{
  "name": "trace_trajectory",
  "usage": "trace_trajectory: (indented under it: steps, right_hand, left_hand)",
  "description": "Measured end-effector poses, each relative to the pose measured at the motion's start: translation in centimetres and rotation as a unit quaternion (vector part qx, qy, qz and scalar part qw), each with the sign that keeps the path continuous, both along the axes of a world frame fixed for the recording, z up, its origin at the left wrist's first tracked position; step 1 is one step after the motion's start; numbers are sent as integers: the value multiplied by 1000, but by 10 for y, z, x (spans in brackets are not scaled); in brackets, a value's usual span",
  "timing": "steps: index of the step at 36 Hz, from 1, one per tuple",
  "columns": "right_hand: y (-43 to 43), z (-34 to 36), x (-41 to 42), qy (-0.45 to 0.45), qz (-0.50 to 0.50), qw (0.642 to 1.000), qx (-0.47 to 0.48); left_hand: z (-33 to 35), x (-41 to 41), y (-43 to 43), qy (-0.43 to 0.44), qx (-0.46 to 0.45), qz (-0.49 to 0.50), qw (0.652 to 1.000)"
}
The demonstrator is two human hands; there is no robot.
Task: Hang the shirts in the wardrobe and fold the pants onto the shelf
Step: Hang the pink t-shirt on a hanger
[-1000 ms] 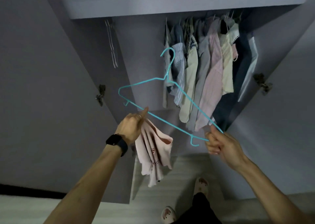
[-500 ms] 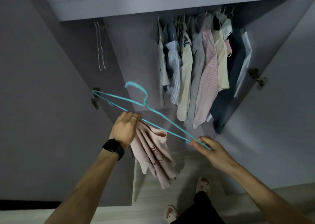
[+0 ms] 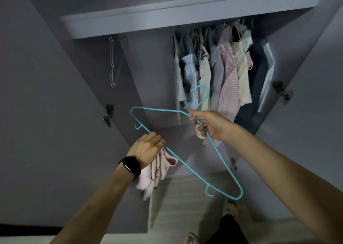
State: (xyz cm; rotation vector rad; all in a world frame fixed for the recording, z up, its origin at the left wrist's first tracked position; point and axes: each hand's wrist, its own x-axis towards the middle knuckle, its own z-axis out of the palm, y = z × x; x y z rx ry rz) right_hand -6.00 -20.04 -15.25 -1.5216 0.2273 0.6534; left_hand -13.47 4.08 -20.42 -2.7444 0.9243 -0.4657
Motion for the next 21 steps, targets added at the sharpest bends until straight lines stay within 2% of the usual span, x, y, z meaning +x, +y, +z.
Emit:
trace_trajectory:
  steps: [3, 5, 7, 10, 13, 18, 21]
  right_hand:
    - [1, 3, 13, -2, -12, 997, -76]
    - [-1, -2, 15, -74, -96, 985, -124]
    - [-7, -10, 11, -129, -200, 963, -128]
    - [-21, -12, 5, -154, -321, 931, -79]
    - [-34, 0, 2, -155, -400, 903, 26]
    - [-37, 48, -1, -183, -459, 848, 191]
    - [-36, 76, -1, -208, -464, 824, 250]
  left_hand:
    - [-1, -5, -8, -1, -39, 33, 999]
    - [-1, -3, -8, 25, -135, 81, 987]
    - [4, 1, -7, 36, -208, 117, 970]
    - [15, 10, -11, 44, -324, 178, 928]
    - [26, 25, -11, 59, -408, 222, 883]
    - [49, 47, -14, 205, -522, 281, 778]
    - [62, 57, -25, 250, -556, 253, 751]
